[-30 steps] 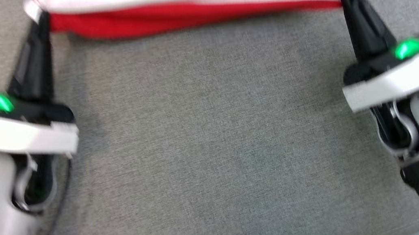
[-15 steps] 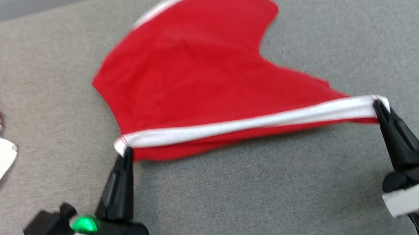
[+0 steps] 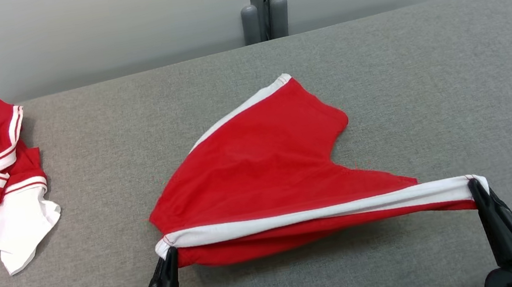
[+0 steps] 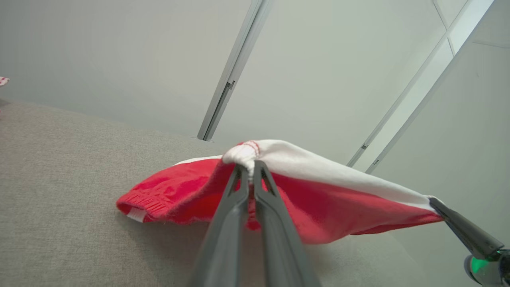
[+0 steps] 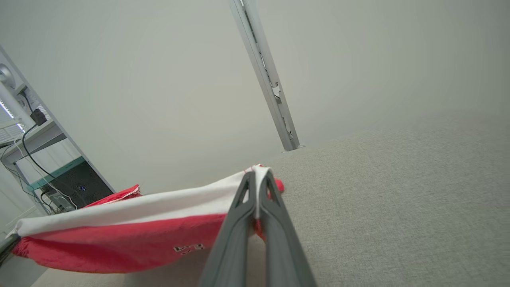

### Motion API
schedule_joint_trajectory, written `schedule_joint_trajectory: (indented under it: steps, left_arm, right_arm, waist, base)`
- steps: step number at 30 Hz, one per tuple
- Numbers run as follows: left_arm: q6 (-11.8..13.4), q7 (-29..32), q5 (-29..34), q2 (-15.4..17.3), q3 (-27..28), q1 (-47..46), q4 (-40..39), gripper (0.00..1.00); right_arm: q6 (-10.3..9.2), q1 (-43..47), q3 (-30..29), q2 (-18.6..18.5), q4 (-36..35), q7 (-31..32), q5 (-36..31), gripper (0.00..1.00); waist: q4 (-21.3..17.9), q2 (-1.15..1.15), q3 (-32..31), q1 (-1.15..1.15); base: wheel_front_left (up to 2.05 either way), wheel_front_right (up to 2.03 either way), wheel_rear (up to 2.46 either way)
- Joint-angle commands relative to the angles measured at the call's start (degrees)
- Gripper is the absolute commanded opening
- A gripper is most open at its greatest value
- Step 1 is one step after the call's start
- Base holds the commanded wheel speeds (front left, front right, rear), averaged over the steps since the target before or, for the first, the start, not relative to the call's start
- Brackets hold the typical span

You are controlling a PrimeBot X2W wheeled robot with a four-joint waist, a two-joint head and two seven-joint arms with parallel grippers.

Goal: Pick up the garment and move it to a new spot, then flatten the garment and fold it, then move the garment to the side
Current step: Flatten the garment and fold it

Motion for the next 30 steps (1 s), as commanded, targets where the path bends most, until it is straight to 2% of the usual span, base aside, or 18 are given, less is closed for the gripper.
schedule_joint_trajectory:
  steps: [1, 7, 10, 15, 21, 30]
  left_arm:
    - [0.0, -0.1, -0.1, 0.0, 0.4, 1.2, -0.9, 0.00]
    - [0.0, -0.1, -1.5, -0.6, -0.8, 1.2, -0.6, 0.00]
    - [0.0, -0.1, -2.6, -1.5, -1.1, -0.3, 1.0, 0.00]
    - [0.0, -0.1, -0.5, -2.8, -1.2, -4.5, 6.1, 0.00]
    - [0.2, -0.1, 1.4, -5.2, -1.0, -11.9, 13.6, 0.00]
    - [3.7, 0.1, -0.2, -6.1, -4.8, -25.2, 26.6, 0.00]
  right_arm:
    - [0.01, 1.0, -0.7, -0.5, -0.9, 0.4, 0.0, 0.00]
    - [0.01, 0.9, -1.2, -0.3, -1.0, 2.3, -0.6, 0.00]
    - [0.01, -1.0, -2.0, -0.1, 1.4, 2.7, -0.6, 0.00]
    - [0.01, -6.0, -2.6, -0.1, 6.8, 2.9, -0.2, 0.00]
    - [0.01, -15.6, -2.1, -2.2, 14.0, 5.4, 0.1, 0.00]
    - [0.01, -31.8, 2.3, -6.0, 24.4, 10.2, 0.0, 0.00]
  waist:
    - [-0.4, 0.00, -0.6, 0.00]
    - [0.3, 0.00, -0.4, 0.00]
    - [1.1, 0.00, 0.4, 0.00]
    - [3.4, 0.00, 2.2, 0.00]
    - [6.6, 0.00, 4.9, 0.00]
    - [10.5, 0.00, 9.2, 0.00]
  base:
    - [0.00, 0.00, 0.00]
    - [0.00, 0.00, 0.00]
    - [0.00, 0.00, 0.00]
    - [0.00, 0.00, 0.00]
    - [0.00, 0.00, 0.00]
    - [0.00, 0.00, 0.00]
